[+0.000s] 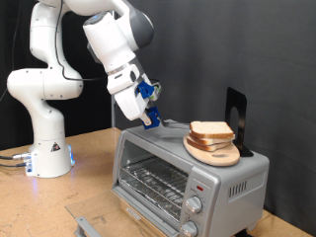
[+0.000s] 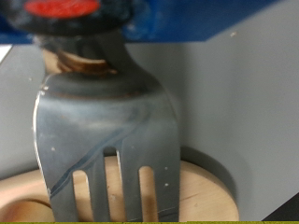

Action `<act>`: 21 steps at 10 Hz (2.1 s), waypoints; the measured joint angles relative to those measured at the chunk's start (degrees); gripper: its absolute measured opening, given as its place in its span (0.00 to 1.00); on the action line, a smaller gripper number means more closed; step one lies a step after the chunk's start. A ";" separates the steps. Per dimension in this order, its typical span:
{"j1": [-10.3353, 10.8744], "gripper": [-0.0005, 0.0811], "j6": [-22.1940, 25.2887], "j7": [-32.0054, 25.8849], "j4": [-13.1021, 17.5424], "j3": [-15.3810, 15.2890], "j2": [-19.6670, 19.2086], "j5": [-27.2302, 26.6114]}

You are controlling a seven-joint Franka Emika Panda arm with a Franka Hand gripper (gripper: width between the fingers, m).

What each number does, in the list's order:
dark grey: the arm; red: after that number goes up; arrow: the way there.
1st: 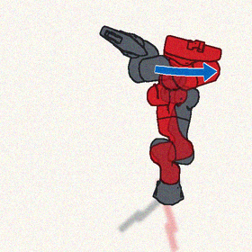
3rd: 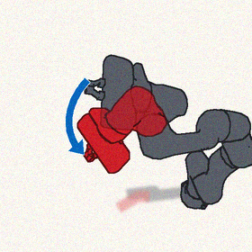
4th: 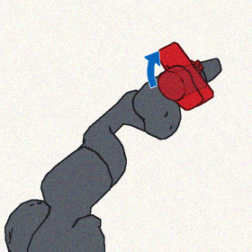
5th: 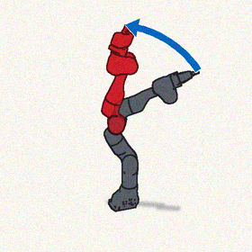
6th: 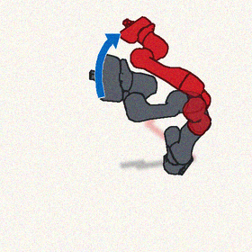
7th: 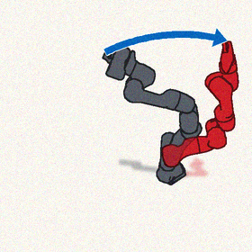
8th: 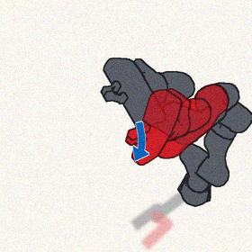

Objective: Make a piece of toast with the oven

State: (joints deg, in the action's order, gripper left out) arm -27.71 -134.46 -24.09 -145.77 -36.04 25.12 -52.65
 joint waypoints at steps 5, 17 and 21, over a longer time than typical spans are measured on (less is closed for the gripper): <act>0.00 0.45 -5.37 0.98 0.52 -2.49 -1.67 -1.08; -2.14 0.45 -11.98 3.84 6.64 -3.85 -10.40 4.29; -2.15 0.45 -13.08 5.87 8.42 -4.37 -12.01 6.76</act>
State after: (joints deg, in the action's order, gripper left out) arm -29.86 -147.54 -18.21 -137.36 -40.42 13.11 -45.90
